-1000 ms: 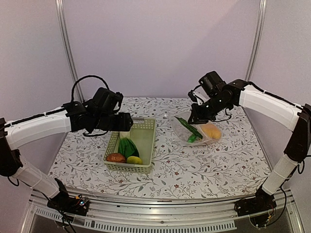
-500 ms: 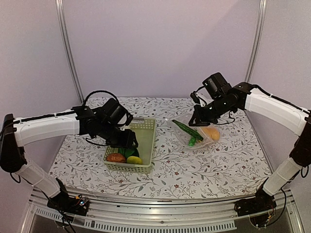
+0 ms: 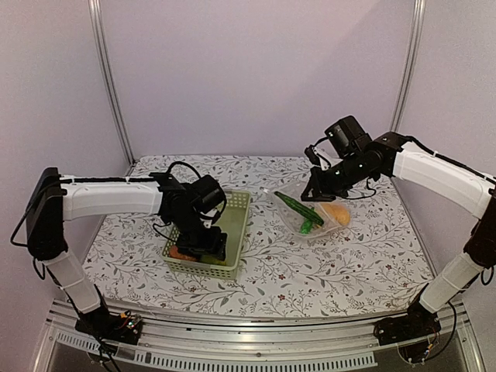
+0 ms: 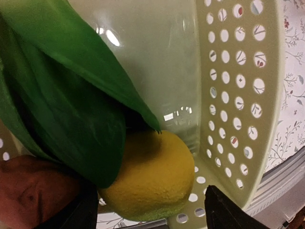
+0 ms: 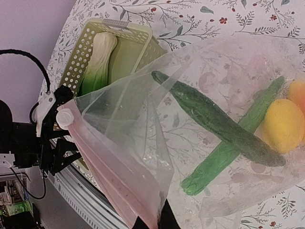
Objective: Place the food in the zip-top bag and seal the zipper
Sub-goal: Pick up the fake fruit from the bin.
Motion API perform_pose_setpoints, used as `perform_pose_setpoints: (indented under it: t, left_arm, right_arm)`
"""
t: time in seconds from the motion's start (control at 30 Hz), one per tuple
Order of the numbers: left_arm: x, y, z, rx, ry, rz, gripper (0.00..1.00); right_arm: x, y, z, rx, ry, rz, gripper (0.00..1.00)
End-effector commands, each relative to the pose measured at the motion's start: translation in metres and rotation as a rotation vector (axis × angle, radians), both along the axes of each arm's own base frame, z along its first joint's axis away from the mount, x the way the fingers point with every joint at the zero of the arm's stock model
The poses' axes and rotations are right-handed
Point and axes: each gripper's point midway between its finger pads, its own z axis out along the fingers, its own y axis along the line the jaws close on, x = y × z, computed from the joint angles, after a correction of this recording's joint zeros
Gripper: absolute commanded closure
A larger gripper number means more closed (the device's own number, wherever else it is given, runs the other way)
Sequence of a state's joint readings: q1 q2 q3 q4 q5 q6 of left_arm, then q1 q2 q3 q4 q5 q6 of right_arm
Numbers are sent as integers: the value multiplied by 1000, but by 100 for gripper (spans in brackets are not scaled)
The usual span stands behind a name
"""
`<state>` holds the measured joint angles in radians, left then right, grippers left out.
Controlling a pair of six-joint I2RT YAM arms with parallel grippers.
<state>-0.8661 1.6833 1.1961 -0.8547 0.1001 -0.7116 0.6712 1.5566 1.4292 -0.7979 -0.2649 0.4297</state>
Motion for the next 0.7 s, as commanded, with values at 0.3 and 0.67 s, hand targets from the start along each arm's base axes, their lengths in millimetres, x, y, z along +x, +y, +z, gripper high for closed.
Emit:
perform_pose_setpoints:
  t: [0.3, 0.67]
  left_arm:
    - [11, -8, -12, 105, 29, -23, 38]
    - [49, -27, 83, -8, -142, -50, 51]
  right_arm:
    - [7, 6, 19, 26, -53, 38, 100]
    - [14, 10, 30, -4, -62, 83, 100]
